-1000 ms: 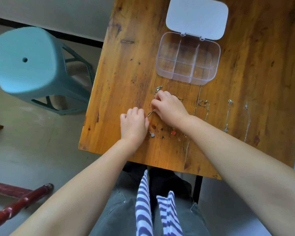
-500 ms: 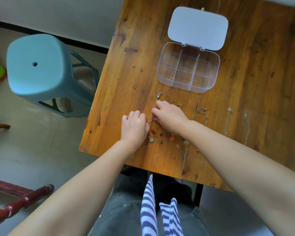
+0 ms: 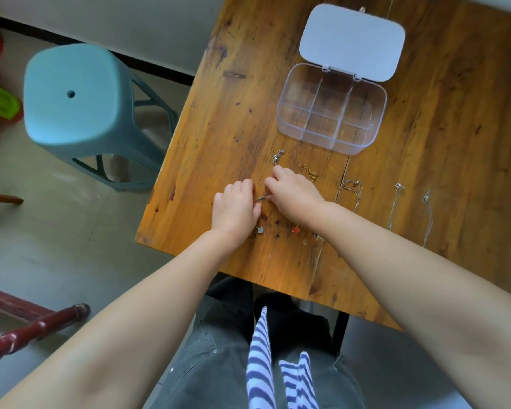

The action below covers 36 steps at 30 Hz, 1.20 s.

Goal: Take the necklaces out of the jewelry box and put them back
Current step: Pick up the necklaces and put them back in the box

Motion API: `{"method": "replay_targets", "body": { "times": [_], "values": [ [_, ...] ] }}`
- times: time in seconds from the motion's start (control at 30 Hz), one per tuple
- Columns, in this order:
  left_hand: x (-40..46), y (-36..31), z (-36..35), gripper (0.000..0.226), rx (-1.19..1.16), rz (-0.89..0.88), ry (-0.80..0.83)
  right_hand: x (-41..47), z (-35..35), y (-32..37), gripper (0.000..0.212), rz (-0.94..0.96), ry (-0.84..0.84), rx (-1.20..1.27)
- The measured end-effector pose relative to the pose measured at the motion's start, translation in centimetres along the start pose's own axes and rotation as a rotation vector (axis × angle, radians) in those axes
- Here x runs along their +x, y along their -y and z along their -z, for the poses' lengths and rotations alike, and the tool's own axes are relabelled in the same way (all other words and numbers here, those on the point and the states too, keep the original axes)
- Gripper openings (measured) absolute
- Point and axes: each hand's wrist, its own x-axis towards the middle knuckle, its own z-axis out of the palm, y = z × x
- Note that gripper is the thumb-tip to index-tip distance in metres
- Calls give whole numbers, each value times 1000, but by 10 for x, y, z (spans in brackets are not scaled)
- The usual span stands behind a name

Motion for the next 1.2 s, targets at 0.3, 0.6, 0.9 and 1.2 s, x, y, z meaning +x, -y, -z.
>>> {"method": "replay_targets", "body": {
  "times": [0.3, 0.6, 0.9, 1.2],
  "values": [
    [0, -2, -1, 19, -1, -24, -30, -14, 2, 0, 18, -45, -38, 261],
    [1, -1, -2, 21, 146, -108, -26, -8, -5, 1, 12, 90, 24, -158],
    [-2, 3, -3, 17, -159, -77, 5, -11, 4, -6, 9, -199, -7, 662],
    [11, -12, 50, 13, -965, 234, 266, -20, 79, -27, 16, -280, 39, 1009]
  ]
}}
